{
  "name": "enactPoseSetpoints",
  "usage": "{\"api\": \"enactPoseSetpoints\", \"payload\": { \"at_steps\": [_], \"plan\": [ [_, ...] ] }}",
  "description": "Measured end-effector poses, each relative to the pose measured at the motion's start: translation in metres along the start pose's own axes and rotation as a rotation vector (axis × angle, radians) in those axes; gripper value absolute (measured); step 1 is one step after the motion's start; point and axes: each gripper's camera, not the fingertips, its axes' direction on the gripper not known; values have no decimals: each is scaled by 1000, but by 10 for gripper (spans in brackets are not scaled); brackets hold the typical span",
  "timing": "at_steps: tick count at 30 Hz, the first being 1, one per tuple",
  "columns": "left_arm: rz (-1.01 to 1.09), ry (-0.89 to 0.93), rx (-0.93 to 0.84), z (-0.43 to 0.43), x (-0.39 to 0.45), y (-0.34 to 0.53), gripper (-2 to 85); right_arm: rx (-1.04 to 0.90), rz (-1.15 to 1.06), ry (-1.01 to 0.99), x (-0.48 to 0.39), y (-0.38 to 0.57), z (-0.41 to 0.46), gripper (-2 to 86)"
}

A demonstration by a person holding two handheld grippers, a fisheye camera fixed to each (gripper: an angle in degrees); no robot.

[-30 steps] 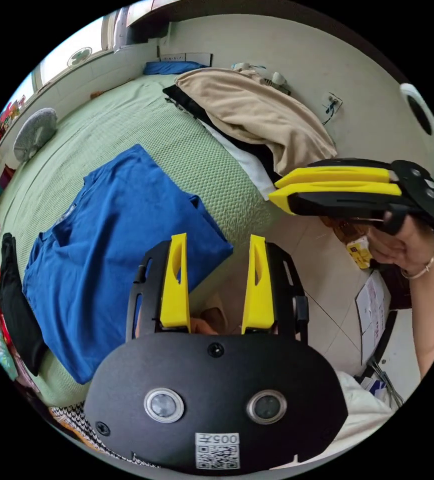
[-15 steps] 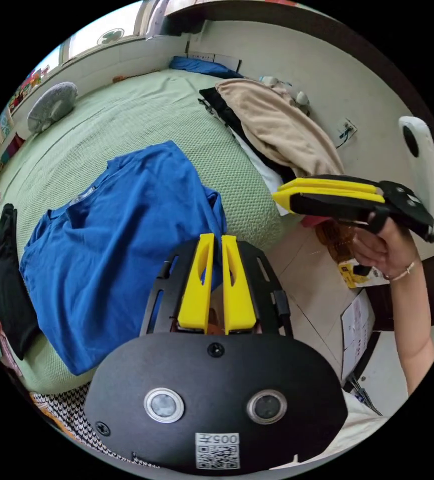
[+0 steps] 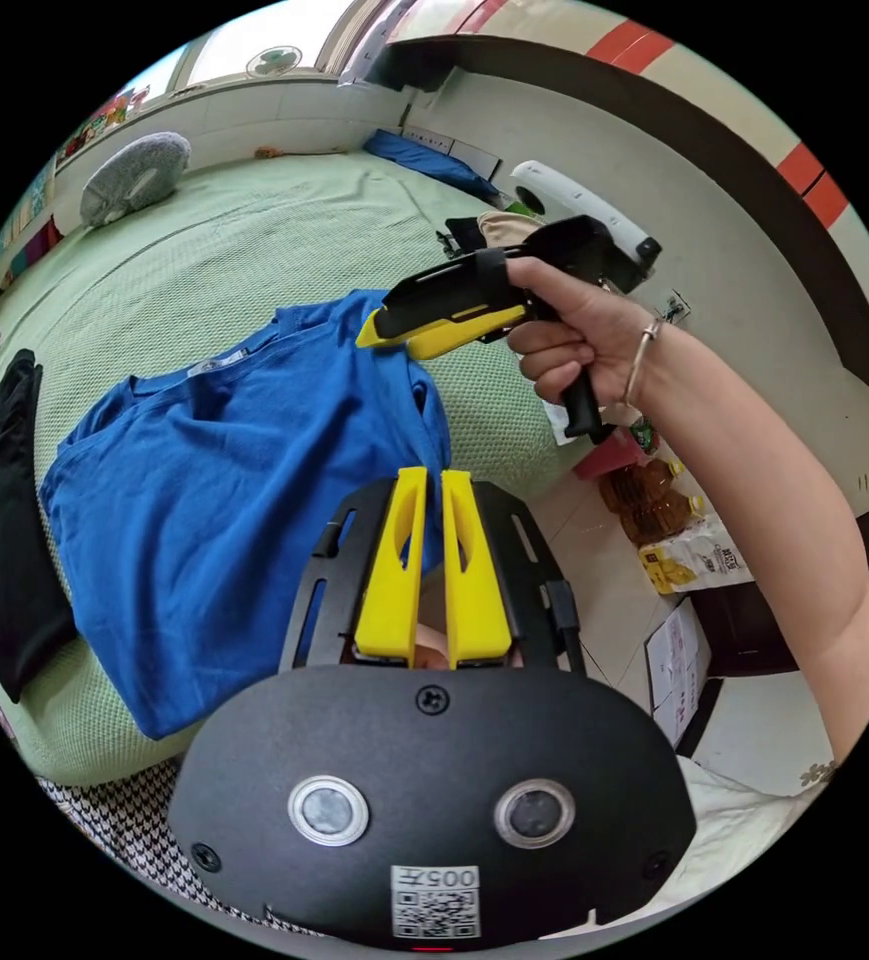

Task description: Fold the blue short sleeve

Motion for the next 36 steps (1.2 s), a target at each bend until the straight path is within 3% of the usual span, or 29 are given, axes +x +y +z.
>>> {"api": "enactPoseSetpoints", "payload": {
  "at_steps": [3,7,22,29,36],
  "plan": [
    [-2,17,6,-8,-8,4,43,39,41,-36,-5,-12,3,45],
    [-32,80,46,-17,-12,2,40,107,59,66,-21,-19,-10,11],
    [106,276,107,-47,26,-25,40,192,116,506,-87,-16,-95,-6],
    [85,165,121,-90,-23,7,40,143,-52,590,-197,-40,-49,-6],
    [-97,42,83,-113,-105,46,42,27,-165,620,-294,-80,49,-5]
  ]
}}
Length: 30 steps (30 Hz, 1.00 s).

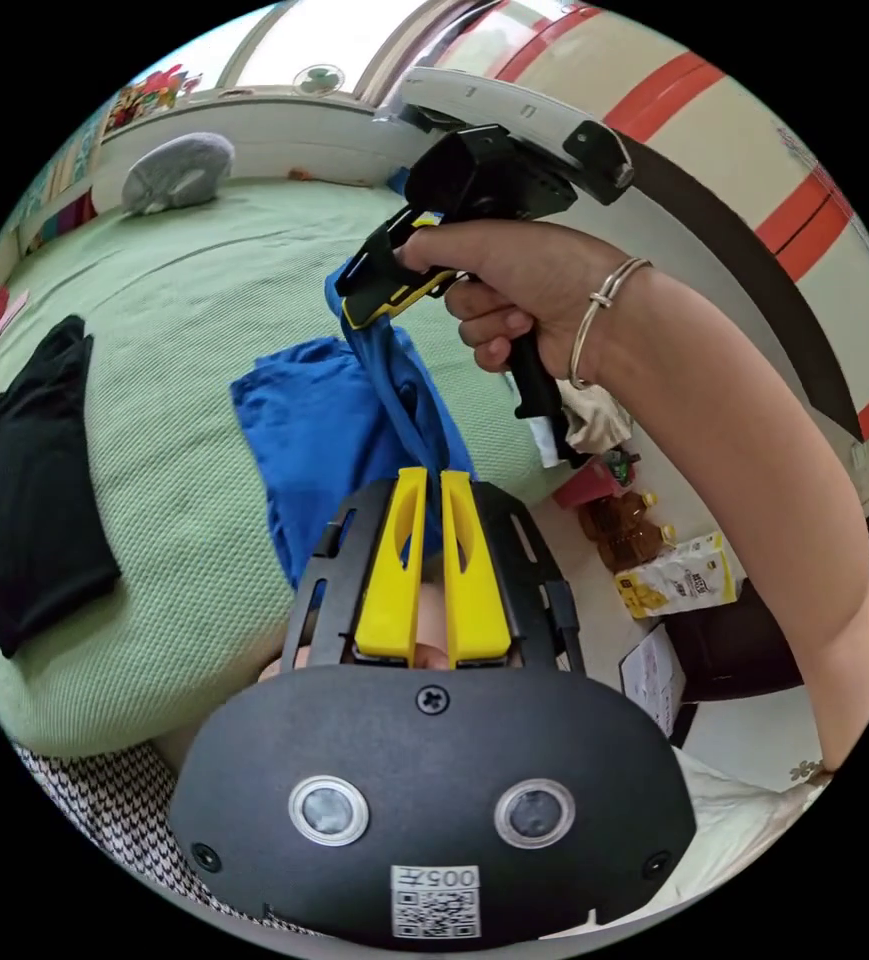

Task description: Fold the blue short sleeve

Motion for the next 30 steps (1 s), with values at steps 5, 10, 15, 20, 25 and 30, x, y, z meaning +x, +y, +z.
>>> {"api": "enactPoseSetpoints", "payload": {
  "at_steps": [5,10,15,20,25,30],
  "plan": [
    [-98,-45,-163,8,-56,19,57,-76,-56,-9,-57,-22,34,6],
    [-172,-94,-134,-5,-90,36,75,82,-136,-46,-51,-13,-5,17],
    [-158,-44,-148,6,-93,29,86,90,-160,42,-22,15,-3,10],
    [-129,-24,-161,22,-88,24,124,81,-63,55,25,35,21,85],
    [-119,-29,-200,44,-79,22,137,144,4,-98,60,42,34,118],
    [-102,-77,-245,61,-68,18,122,133,-31,-123,56,37,55,110]
  ]
}}
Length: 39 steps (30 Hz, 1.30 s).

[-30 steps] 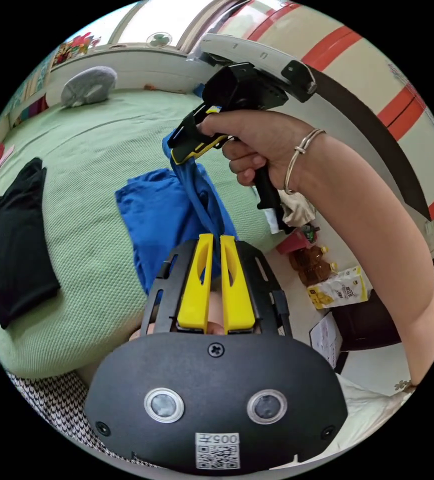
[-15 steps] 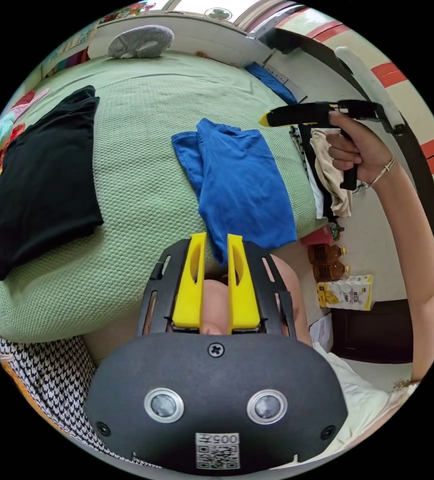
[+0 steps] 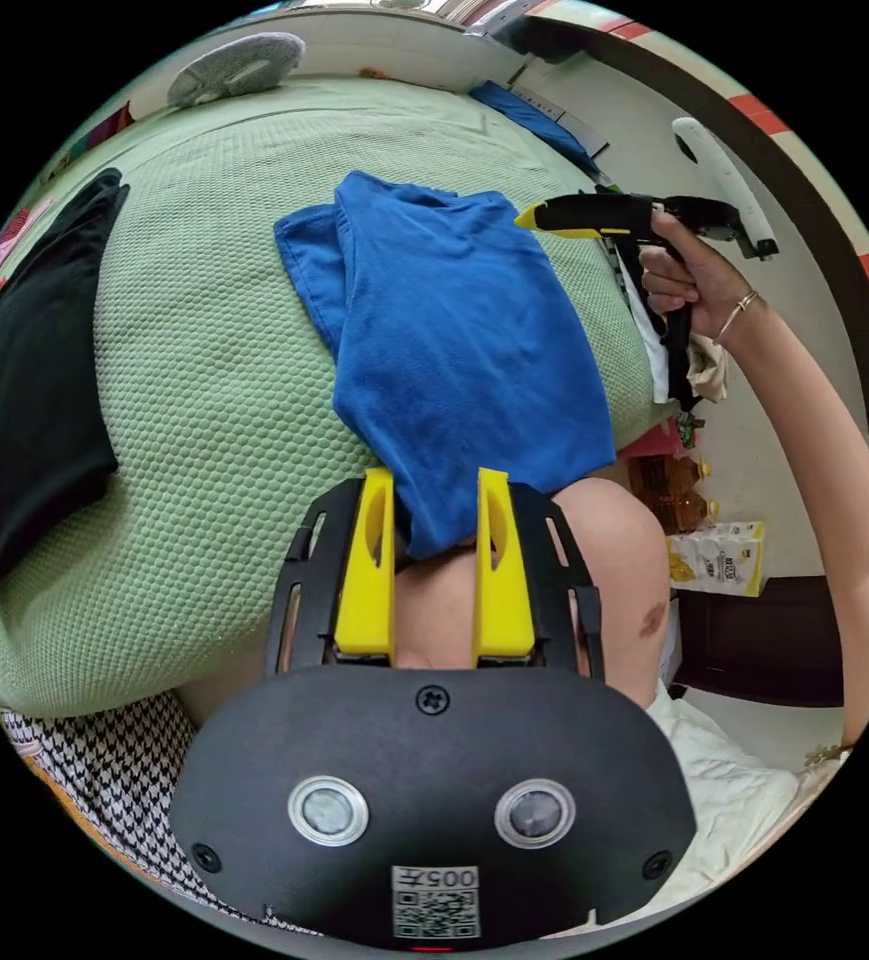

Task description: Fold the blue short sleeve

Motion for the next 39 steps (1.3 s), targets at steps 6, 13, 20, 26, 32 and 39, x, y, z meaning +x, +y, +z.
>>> {"api": "enactPoseSetpoints", "payload": {
  "at_steps": [6,13,20,26,32,39],
  "plan": [
    [23,-65,-17,6,17,-2,115,-9,-33,-13,-7,8,24,99],
    [-11,-98,-17,7,33,-2,92,79,-47,-50,-7,41,22,81],
    [60,-147,2,-2,67,1,51,98,-57,-65,-22,62,1,-3],
    [122,-106,93,-43,102,5,50,182,-88,-28,-33,84,-57,-6],
    [224,-101,201,-89,160,6,49,290,-77,72,-23,114,-130,-6],
    [369,15,335,-132,248,-6,49,365,-22,235,29,153,-225,-6]
  ]
}}
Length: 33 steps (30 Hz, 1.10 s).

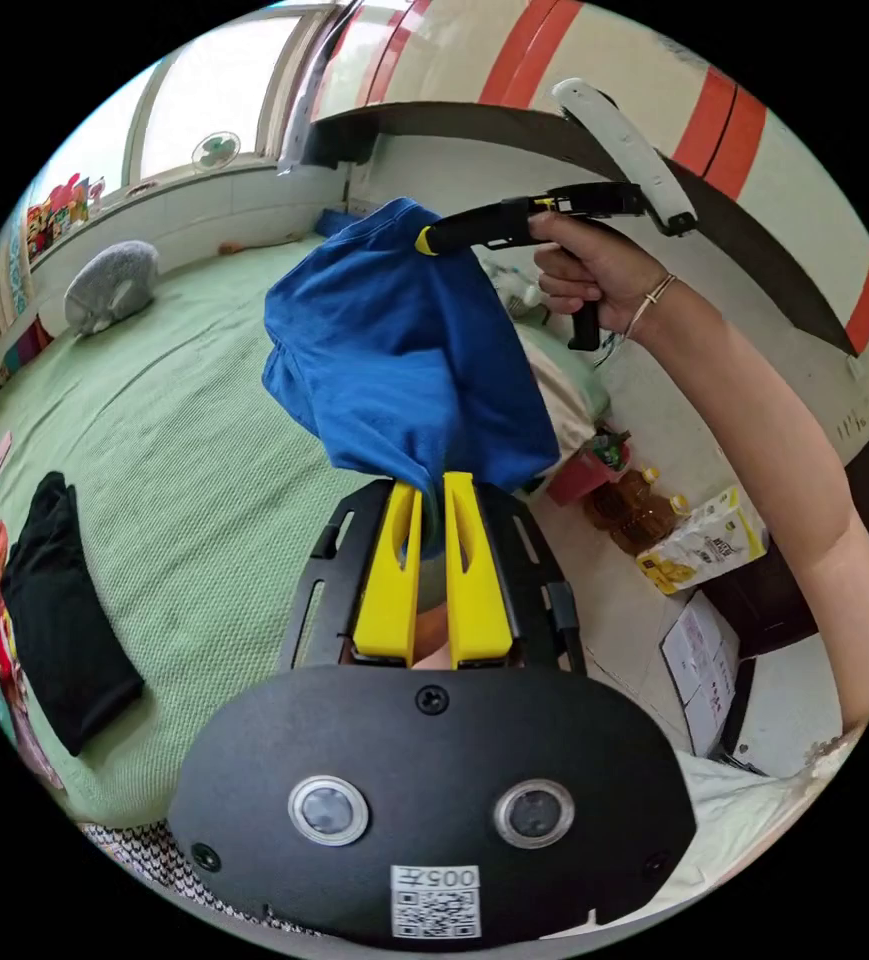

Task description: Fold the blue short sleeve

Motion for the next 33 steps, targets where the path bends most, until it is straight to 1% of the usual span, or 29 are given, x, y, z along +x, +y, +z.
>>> {"api": "enactPoseSetpoints", "payload": {
  "at_steps": [3,6,8,10,12,13,17,21,23,27,30,33],
  "plan": [
    [29,47,43,6,31,-27,50,-12,27,108,36,6,-18,1],
    [2,102,64,29,57,-53,50,-54,109,235,74,16,-8,45],
    [-47,116,15,61,69,-67,51,-147,183,326,96,26,15,74],
    [-89,116,-129,114,80,-74,52,-288,256,366,113,52,46,89],
    [-108,90,-229,140,83,-70,52,-299,265,341,113,75,56,91],
    [-96,83,-216,141,84,-65,52,-295,244,283,110,92,59,90],
    [-70,122,-148,122,75,-57,53,-336,231,106,103,145,65,91],
    [-80,232,-149,101,54,-47,50,-369,214,46,91,191,78,91],
    [-62,255,-146,85,43,-37,42,-404,202,61,91,204,89,89],
    [-44,153,-84,25,-2,6,36,-427,258,19,107,212,84,94],
    [-82,43,-47,-26,-58,44,54,-355,187,58,96,206,63,102],
    [-199,-104,-40,-73,-122,89,65,-236,134,-22,65,193,47,105]
  ]
}}
